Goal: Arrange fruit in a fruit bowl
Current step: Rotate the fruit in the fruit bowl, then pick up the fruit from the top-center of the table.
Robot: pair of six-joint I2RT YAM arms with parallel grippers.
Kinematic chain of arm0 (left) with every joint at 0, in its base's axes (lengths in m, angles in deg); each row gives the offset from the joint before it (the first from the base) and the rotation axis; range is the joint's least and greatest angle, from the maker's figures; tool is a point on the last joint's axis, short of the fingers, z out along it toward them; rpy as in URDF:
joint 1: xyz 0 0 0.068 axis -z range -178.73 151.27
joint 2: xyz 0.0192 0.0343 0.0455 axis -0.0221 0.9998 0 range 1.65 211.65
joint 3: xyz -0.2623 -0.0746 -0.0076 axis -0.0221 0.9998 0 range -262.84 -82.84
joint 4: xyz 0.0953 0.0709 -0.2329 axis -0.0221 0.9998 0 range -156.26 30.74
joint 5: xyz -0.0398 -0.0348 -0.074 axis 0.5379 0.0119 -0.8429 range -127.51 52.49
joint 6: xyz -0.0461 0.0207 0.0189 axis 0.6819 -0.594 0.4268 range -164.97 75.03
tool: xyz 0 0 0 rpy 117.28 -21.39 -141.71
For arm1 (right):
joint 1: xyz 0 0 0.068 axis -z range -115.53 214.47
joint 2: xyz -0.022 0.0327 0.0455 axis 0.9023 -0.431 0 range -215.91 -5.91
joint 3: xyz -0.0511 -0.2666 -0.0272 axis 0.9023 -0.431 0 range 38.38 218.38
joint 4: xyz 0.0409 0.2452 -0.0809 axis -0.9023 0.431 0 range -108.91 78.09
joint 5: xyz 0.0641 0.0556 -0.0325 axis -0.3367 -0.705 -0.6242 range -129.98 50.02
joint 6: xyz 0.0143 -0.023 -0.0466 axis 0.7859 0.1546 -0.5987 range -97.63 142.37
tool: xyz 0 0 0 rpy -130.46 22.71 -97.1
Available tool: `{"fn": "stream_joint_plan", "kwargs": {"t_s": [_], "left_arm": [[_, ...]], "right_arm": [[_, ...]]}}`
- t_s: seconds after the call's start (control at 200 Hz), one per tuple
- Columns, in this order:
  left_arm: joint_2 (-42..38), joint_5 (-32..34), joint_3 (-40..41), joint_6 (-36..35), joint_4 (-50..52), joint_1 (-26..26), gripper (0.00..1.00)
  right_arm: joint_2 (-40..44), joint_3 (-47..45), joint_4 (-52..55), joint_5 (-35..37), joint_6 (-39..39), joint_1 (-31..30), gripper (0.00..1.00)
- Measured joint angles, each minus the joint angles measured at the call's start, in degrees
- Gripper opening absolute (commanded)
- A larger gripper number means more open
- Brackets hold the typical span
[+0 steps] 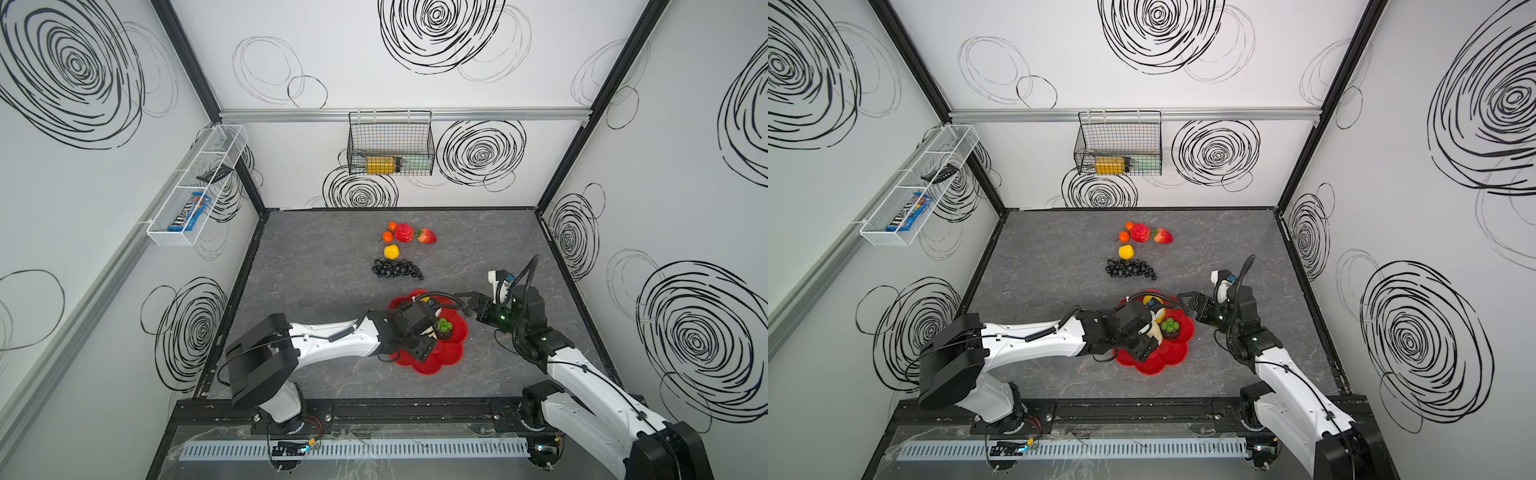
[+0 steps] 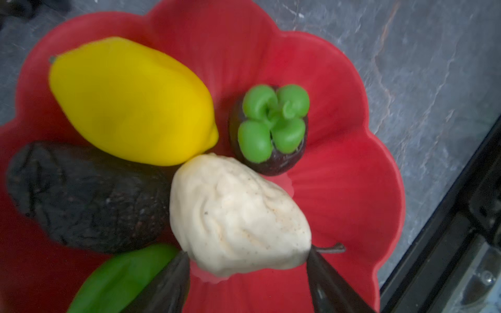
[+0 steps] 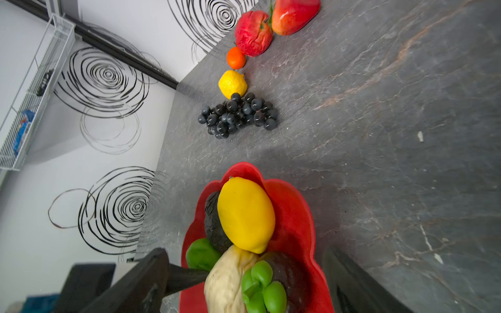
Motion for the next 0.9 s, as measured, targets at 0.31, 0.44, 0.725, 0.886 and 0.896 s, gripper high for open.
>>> {"fn": "stream_joint_plan", "kwargs": {"t_s": [0.31, 0.44, 0.725, 0.886, 0.896], "left_arm": [[-3.04, -0.94, 3.80, 1.11, -5.03, -2.75, 0.69], [-3.50, -0.68, 4.52, 1.40, -6.03, -3.72, 0.68], [-4.72, 1.55, 4.31, 1.55, -7.28, -5.53, 0.68], [-4.72, 2.10, 4.17, 1.53, -7.34, -6.08, 0.68], [-4.72, 2.16, 4.17, 1.53, -7.34, -6.10, 0.68]], "right_arm": [[6.75, 1.25, 7.28, 4.90, -0.50, -11.21, 0.82], [7.15, 1.36, 8.90, 6.95, -0.48, -13.51, 0.82], [6.08, 1.36, 9.35, 9.01, -0.46, -14.99, 0.82], [5.66, 1.36, 9.31, 9.46, -0.48, -15.12, 0.83], [5.66, 1.36, 9.31, 9.49, -0.48, -15.12, 0.83]]}}
